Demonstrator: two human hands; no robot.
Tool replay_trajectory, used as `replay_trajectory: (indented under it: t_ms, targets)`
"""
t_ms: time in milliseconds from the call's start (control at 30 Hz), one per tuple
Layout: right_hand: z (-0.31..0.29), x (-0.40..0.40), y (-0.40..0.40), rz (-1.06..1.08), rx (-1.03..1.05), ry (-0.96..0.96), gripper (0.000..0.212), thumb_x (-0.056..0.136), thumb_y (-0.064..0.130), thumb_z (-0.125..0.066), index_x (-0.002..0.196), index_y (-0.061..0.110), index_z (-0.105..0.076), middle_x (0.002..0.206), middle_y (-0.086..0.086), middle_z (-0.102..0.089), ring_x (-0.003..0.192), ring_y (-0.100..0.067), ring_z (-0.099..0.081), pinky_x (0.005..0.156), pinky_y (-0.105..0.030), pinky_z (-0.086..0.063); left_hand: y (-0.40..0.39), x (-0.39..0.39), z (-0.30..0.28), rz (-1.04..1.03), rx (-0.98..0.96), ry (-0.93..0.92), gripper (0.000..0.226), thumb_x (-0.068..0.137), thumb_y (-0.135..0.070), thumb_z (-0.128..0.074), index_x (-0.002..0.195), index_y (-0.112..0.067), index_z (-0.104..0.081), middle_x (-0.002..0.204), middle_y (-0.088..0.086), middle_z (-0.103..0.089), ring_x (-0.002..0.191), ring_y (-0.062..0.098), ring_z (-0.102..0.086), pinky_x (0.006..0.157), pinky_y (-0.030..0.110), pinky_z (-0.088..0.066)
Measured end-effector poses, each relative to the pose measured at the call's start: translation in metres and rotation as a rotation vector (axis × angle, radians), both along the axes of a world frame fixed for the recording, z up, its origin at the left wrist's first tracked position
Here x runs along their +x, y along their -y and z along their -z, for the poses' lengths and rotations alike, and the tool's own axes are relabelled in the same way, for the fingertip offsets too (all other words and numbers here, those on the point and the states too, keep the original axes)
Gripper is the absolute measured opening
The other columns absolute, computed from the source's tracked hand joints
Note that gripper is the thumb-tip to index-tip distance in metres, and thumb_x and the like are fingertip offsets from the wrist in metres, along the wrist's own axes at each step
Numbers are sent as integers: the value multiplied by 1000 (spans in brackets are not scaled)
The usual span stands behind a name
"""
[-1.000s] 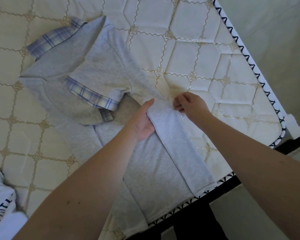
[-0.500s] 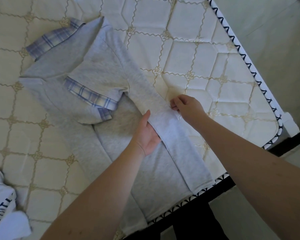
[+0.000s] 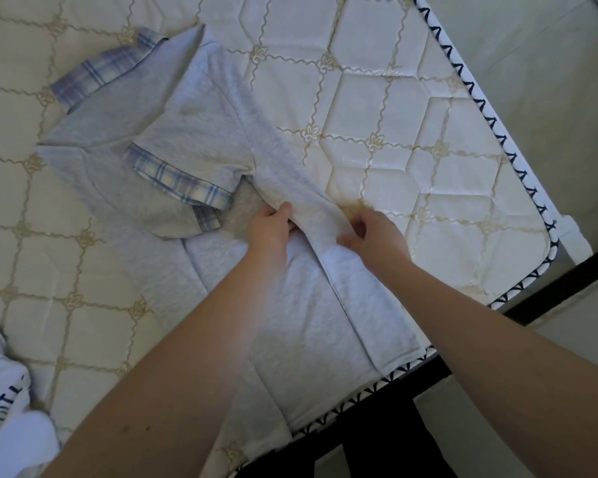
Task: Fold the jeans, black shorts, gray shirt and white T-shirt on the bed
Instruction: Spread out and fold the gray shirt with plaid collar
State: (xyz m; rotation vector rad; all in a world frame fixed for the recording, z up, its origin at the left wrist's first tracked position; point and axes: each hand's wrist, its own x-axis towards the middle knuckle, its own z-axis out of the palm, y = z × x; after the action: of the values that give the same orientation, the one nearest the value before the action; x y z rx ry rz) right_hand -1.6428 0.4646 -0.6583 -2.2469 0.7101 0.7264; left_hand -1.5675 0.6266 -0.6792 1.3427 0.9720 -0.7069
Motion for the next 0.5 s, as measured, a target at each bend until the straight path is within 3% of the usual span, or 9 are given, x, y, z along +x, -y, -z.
replay_trajectory:
  t_ms: [67,100,233,333,400,467,500]
  targets:
    - [-1,-3,-2,-64,-91,-64,29,83,42,-70,102,26,-55,101,6,-56,92,-19,-56,81,-39,-50,-10,5,1,9,70,128,2,93,-13,-62,94,-12,-62,98,11,-70,84,21,-70,65,29,-59]
    - [-2,-3,-3,-85,-119,-78,33,83,42,-71,105,23,-55,103,3,-56,95,-21,-56,84,-40,-49,-13,9,0,16,117,175,11,91,-14,-65,100,-10,-61,100,11,-69,87,23,-70,71,33,-60]
    - [-4,3,-9,-77,-92,-2,41,85,44,-69,115,19,-55,109,0,-54,102,-22,-52,91,-40,-46,-25,35,-5,-25,231,227,32,88,-22,-71,112,-6,-57,100,8,-66,88,22,-63,89,40,-56]
    - [-4,22,-20,-20,-22,164,36,93,39,-60,123,18,-56,115,-2,-56,109,-22,-52,96,-38,-44,-30,54,-9,-95,75,249,12,94,-20,-63,95,-8,-63,92,7,-66,84,20,-63,79,30,-56]
    - [-2,38,-27,5,-9,245,36,96,32,-55,129,17,-56,121,-6,-57,113,-27,-51,98,-40,-43,-28,62,-12,-110,-6,198,13,98,-22,-57,95,-11,-62,89,4,-67,78,15,-65,69,26,-57]
    - [2,62,-35,-35,-8,286,38,98,29,-52,133,16,-55,127,-9,-56,118,-30,-50,101,-41,-41,-30,71,-18,13,21,63,23,100,-30,-53,97,-10,-62,88,6,-68,73,16,-65,63,29,-57]
    - [2,75,-39,-57,2,294,38,98,29,-52,134,16,-55,127,-9,-57,118,-30,-50,101,-41,-41,-33,76,-23,184,66,-29,31,100,-36,-50,93,-9,-62,84,7,-68,69,17,-65,59,29,-56]
